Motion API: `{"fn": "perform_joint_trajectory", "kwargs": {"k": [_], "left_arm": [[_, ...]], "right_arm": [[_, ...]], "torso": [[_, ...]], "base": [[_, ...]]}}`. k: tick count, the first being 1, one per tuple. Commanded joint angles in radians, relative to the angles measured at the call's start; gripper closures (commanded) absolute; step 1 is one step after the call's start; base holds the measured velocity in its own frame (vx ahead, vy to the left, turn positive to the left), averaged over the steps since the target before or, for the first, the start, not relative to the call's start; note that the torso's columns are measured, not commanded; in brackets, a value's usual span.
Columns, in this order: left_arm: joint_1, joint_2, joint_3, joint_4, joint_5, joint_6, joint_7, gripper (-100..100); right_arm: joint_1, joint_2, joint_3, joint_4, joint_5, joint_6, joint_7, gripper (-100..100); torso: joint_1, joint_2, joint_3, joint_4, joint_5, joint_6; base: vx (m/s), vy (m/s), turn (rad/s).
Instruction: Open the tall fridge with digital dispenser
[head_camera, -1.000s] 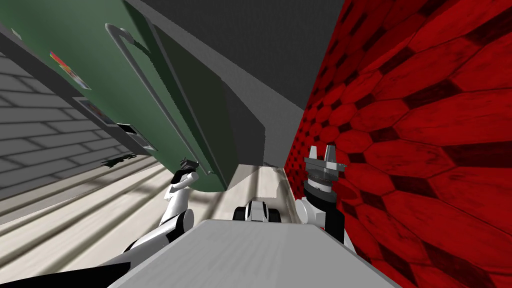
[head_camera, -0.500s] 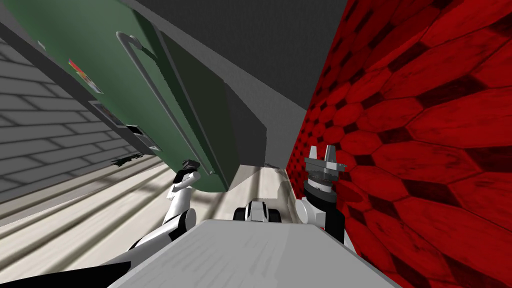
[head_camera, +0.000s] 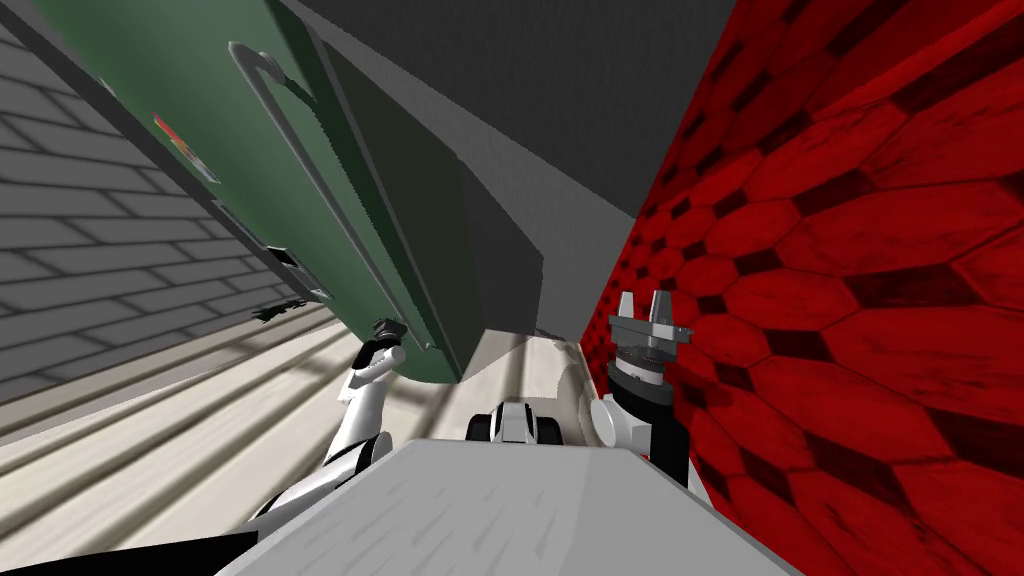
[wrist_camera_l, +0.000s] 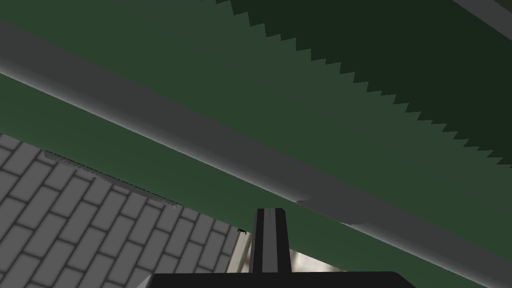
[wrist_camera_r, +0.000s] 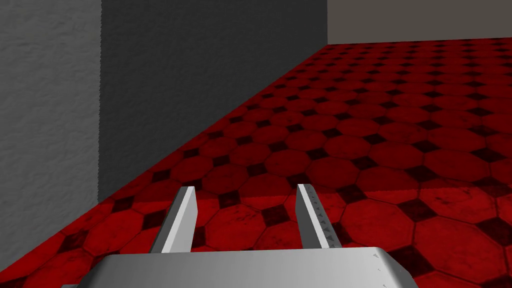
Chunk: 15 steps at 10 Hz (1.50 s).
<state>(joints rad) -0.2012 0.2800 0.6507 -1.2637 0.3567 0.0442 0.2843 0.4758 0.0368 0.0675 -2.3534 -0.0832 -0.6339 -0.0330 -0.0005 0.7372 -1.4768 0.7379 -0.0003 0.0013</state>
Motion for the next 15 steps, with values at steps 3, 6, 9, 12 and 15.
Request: {"fn": "perform_joint_trajectory", "kwargs": {"k": [3,6,9,12,15], "left_arm": [[0.119,-0.070,-0.117,-0.159,0.031,0.023,-0.023,100],[0.194,-0.107,-0.192,-0.253,0.045,0.038,-0.036,100],[0.218,-0.107,-0.219,-0.310,0.045,0.038,-0.036,100],[0.290,-0.145,-0.288,-0.386,0.058,0.053,-0.048,100],[0.350,-0.183,-0.358,-0.462,0.072,0.069,-0.061,100]], "right_arm": [[0.000,0.000,0.000,0.000,0.000,0.000,0.000,0],[0.000,0.000,0.000,0.000,0.000,0.000,0.000,0],[0.000,0.000,0.000,0.000,0.000,0.000,0.000,0],[0.000,0.000,0.000,0.000,0.000,0.000,0.000,0],[0.000,0.000,0.000,0.000,0.000,0.000,0.000,0]], "torso": [[-0.002,0.003,0.002,0.001,-0.001,0.000],[0.000,0.003,0.002,0.001,0.000,0.000],[0.000,0.003,0.002,0.001,0.000,0.000],[0.001,-0.003,-0.001,-0.001,0.000,-0.001],[0.001,-0.001,0.000,0.000,0.000,-0.002]], "base": [[0.104,0.032,0.212],[0.101,0.026,0.191],[0.068,0.015,0.074],[0.094,0.013,0.205],[0.086,0.020,0.181]]}}
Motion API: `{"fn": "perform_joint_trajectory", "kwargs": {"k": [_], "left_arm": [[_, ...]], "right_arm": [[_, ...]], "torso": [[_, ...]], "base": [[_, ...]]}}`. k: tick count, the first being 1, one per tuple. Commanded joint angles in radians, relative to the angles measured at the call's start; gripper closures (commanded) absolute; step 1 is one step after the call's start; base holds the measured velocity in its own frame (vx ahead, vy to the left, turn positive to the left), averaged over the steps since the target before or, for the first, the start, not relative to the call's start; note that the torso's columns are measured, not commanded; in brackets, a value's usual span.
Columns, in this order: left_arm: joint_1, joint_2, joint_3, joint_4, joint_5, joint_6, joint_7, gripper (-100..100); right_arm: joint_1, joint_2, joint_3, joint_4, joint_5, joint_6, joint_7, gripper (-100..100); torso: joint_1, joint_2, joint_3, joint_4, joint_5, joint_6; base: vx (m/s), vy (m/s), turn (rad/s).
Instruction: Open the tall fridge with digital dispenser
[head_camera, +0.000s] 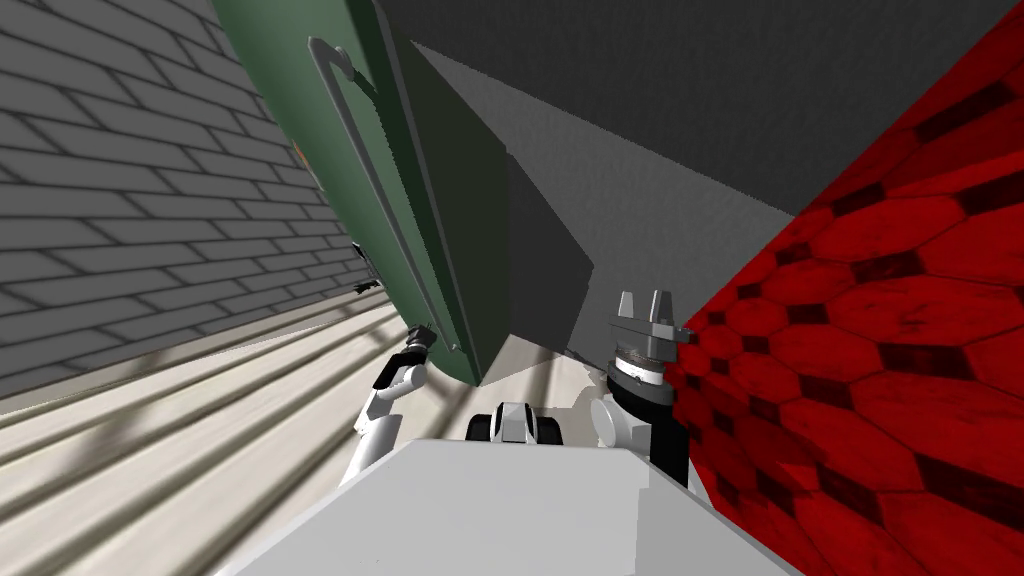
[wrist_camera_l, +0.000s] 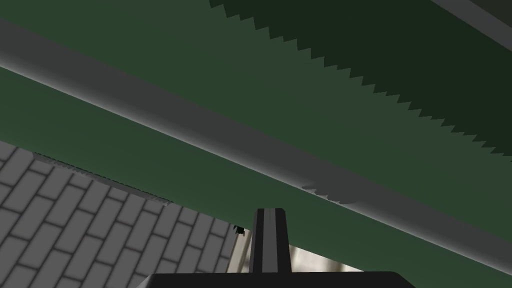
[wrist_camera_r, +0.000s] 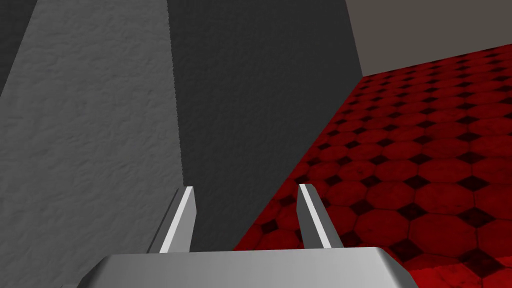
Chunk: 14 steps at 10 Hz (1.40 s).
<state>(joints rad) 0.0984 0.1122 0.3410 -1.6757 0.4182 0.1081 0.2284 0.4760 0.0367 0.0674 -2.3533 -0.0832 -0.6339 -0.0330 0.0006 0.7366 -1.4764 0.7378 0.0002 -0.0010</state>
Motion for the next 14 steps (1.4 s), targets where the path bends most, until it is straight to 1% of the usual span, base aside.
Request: {"fn": "perform_joint_trajectory", "kwargs": {"k": [1,2,3,4,5,6,7,8,9,10,11,12,13,14], "left_arm": [[0.062,-0.015,-0.048,-0.093,0.011,0.005,-0.005,100],[0.111,-0.053,-0.093,-0.128,0.024,0.020,-0.017,100],[0.133,-0.053,-0.118,-0.152,0.024,0.020,-0.017,100],[0.133,-0.053,-0.118,-0.187,0.024,0.020,-0.017,100],[0.178,-0.090,-0.161,-0.224,0.038,0.035,-0.030,100],[0.205,-0.090,-0.188,-0.255,0.038,0.035,-0.030,100],[0.205,-0.090,-0.188,-0.285,0.038,0.035,-0.030,100],[0.252,-0.128,-0.238,-0.314,0.051,0.050,-0.042,100],[0.276,-0.128,-0.258,-0.348,0.051,0.050,-0.042,100],[0.276,-0.128,-0.258,-0.377,0.051,0.050,-0.042,100],[0.276,-0.128,-0.258,-0.387,0.051,0.050,-0.042,100],[0.270,-0.127,-0.253,-0.375,0.051,0.054,-0.041,100],[0.269,-0.084,-0.254,-0.373,0.052,0.053,-0.040,-100],[0.268,-0.056,-0.254,-0.369,0.053,0.052,-0.039,-100]], "right_arm": [[0.000,0.000,0.000,0.000,0.000,0.000,0.000,0],[0.000,0.000,0.000,0.000,0.000,0.000,0.000,0],[0.000,0.000,0.000,0.000,0.000,0.000,0.000,0],[0.000,0.000,0.000,0.000,0.000,0.000,0.000,0],[0.000,0.000,0.000,0.000,0.000,0.000,0.000,0],[0.000,0.000,0.000,0.000,0.000,0.000,0.000,0],[0.000,0.000,0.000,0.000,0.000,0.000,0.000,0],[0.000,0.000,0.000,0.000,0.000,0.000,0.000,0],[0.000,0.000,0.000,0.000,0.000,0.000,0.000,0],[0.000,0.000,0.000,0.000,0.000,0.000,0.000,0],[0.000,0.000,0.000,0.000,0.000,0.000,0.000,0],[-0.001,0.000,0.000,0.000,0.000,0.000,0.000,0],[-0.001,0.000,0.000,0.000,0.000,0.000,0.000,0],[-0.001,0.000,0.000,0.000,0.000,0.000,0.000,0]], "torso": [[-0.001,-0.001,-0.001,0.000,0.000,0.001],[-0.001,0.003,0.001,0.000,0.000,0.002],[-0.001,0.001,0.000,0.000,0.000,0.000],[-0.001,0.000,-0.001,0.000,0.000,0.002],[0.000,0.003,0.001,0.001,0.000,0.002],[0.000,0.000,0.000,0.000,0.000,0.000],[0.000,0.000,-0.001,0.000,0.000,0.002],[0.000,0.005,0.002,0.001,0.000,0.002],[-0.001,0.002,0.001,0.001,0.000,0.000],[-0.001,0.001,0.000,0.000,0.000,0.001],[0.000,0.003,0.001,0.001,0.000,0.002],[0.000,0.005,0.003,0.001,0.000,0.001],[0.000,0.004,0.002,0.001,0.000,0.001],[0.000,0.003,0.001,0.001,0.000,0.001]], "base": [[0.064,0.009,0.035],[0.111,-0.001,0.375],[0.132,-0.009,0.234],[0.074,0.005,-0.006],[0.143,0.005,0.385],[0.143,0.005,0.259],[0.055,0.010,-0.034],[0.109,-0.008,0.320],[0.117,-0.022,0.249],[0.056,0.000,-0.001],[0.015,0.011,-0.033],[0.000,0.000,0.000],[0.000,0.000,0.000],[0.000,0.000,0.000]]}}
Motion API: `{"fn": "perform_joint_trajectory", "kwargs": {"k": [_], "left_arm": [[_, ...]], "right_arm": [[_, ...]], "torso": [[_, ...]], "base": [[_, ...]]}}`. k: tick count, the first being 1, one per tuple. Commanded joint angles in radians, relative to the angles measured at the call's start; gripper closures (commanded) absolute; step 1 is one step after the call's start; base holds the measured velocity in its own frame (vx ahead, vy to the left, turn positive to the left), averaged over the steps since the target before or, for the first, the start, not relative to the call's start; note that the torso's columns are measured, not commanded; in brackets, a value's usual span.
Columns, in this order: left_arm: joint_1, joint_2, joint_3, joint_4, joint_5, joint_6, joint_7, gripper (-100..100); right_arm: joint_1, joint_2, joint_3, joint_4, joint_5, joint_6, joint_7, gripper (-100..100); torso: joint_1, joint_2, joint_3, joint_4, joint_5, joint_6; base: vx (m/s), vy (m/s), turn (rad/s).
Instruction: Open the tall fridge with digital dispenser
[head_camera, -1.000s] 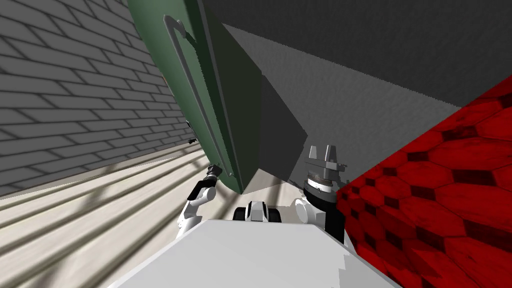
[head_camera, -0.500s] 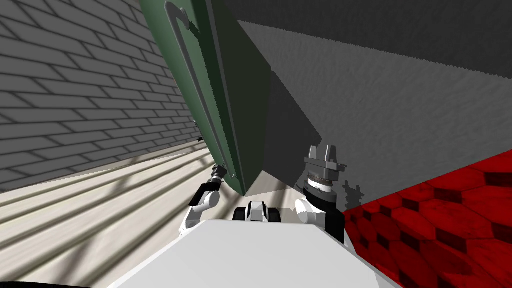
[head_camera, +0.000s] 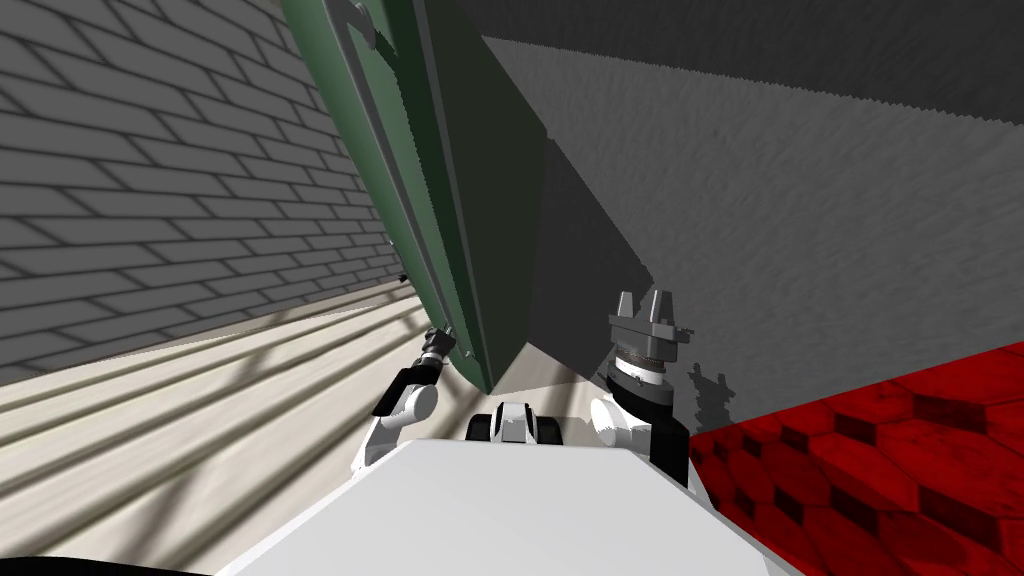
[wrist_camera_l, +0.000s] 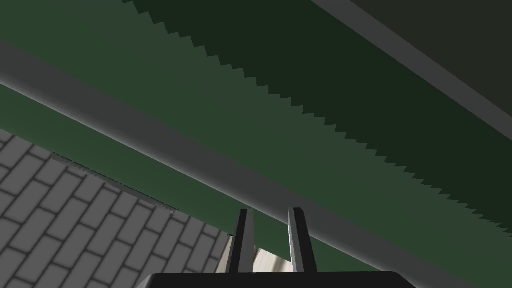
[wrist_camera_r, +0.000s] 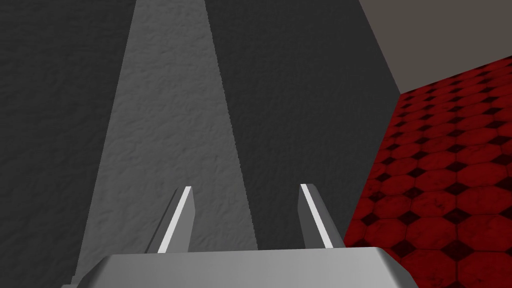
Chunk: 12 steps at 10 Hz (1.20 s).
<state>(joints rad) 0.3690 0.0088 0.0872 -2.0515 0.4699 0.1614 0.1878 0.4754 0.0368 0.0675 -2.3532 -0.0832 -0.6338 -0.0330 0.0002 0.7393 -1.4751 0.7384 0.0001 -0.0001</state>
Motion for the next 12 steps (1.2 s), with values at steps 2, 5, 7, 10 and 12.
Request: {"fn": "perform_joint_trajectory", "kwargs": {"k": [2,5,7,10,12], "left_arm": [[-0.004,0.096,-0.002,0.015,0.002,-0.005,0.004,-100],[-0.008,0.150,-0.005,0.036,0.007,-0.011,0.011,-100],[-0.017,0.124,-0.013,0.075,0.028,-0.031,0.034,-100],[-0.026,0.132,-0.024,0.116,0.054,-0.053,0.062,-100],[-0.027,0.095,-0.025,0.118,0.059,-0.056,0.067,-100]], "right_arm": [[0.000,0.000,0.000,0.000,0.000,0.000,0.000,0],[0.000,0.000,0.000,0.000,0.000,0.000,0.000,0],[0.000,0.000,0.000,0.000,0.000,0.000,0.000,0],[0.000,0.000,0.000,0.000,0.000,0.000,0.000,0],[0.000,0.000,0.000,0.000,0.000,0.000,0.000,0]], "torso": [[0.000,-0.002,-0.001,-0.001,0.000,0.000],[0.000,-0.001,-0.001,0.000,0.000,0.000],[0.000,-0.002,-0.001,0.000,0.000,0.000],[0.003,-0.008,-0.004,-0.004,0.002,0.000],[0.003,-0.010,-0.006,-0.005,0.003,0.002]], "base": [[0.000,0.000,0.000],[0.000,0.000,0.000],[0.013,0.020,0.005],[0.007,0.015,0.001],[0.005,0.016,0.008]]}}
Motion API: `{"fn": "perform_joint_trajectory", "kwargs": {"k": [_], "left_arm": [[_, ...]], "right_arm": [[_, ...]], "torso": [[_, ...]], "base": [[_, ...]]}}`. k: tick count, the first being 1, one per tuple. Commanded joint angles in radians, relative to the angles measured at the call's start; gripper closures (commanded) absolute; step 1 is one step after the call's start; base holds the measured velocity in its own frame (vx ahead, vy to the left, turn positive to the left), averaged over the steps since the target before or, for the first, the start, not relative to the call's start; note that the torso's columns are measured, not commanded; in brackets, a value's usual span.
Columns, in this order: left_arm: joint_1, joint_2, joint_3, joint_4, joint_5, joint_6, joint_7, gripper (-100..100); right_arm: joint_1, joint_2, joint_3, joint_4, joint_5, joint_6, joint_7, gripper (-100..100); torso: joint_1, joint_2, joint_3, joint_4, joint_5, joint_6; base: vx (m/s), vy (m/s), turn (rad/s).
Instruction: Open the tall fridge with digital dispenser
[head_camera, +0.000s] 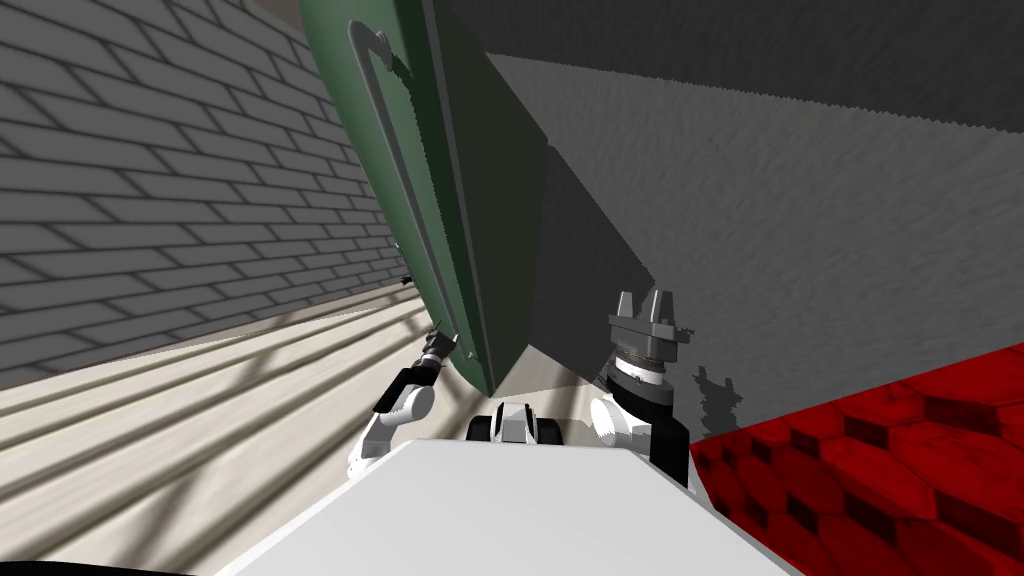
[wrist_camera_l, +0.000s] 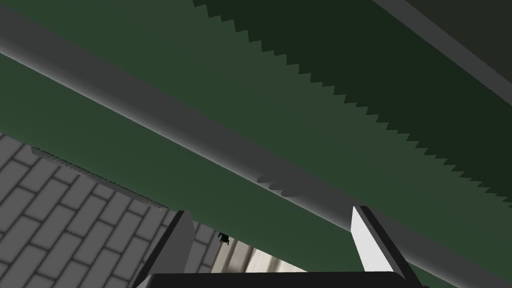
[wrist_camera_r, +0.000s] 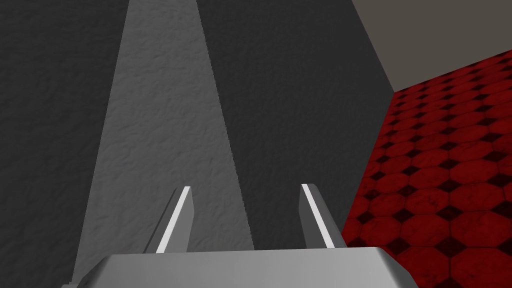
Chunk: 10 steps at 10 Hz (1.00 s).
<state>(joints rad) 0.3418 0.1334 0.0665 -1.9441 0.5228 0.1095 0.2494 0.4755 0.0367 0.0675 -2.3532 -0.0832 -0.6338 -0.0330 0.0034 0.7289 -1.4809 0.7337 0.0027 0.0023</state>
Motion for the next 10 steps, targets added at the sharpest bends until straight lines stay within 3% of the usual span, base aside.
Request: {"fn": "perform_joint_trajectory", "kwargs": {"k": [1,5,7,8,10], "left_arm": [[0.000,-0.054,-0.005,0.012,0.008,-0.006,0.007,-100],[0.000,-0.158,-0.006,0.013,0.013,-0.009,0.012,-100],[-0.001,-0.148,-0.004,0.011,0.012,-0.005,0.012,-100],[-0.001,-0.148,-0.004,0.011,0.012,-0.005,0.011,100],[0.000,-0.120,-0.040,0.005,0.026,-0.003,0.014,100]], "right_arm": [[0.000,0.000,0.000,0.000,0.000,0.000,0.000,0],[0.000,0.000,0.000,0.000,0.000,0.000,0.000,0],[0.000,0.000,0.000,0.000,0.000,0.000,0.000,0],[0.000,0.000,0.000,0.000,0.000,0.000,0.000,0],[0.000,0.000,0.000,0.000,0.000,0.000,0.000,0]], "torso": [[-0.001,0.000,0.000,0.000,0.000,0.000],[-0.005,0.003,0.001,0.002,-0.002,0.000],[-0.003,0.009,0.005,0.004,-0.003,-0.002],[-0.003,0.011,0.006,0.005,-0.003,-0.002],[-0.001,0.013,0.007,0.005,-0.007,-0.002]], "base": [[0.001,0.012,0.008],[0.006,0.001,-0.009],[0.004,-0.002,-0.001],[0.000,0.000,0.000],[-0.102,0.238,-0.161]]}}
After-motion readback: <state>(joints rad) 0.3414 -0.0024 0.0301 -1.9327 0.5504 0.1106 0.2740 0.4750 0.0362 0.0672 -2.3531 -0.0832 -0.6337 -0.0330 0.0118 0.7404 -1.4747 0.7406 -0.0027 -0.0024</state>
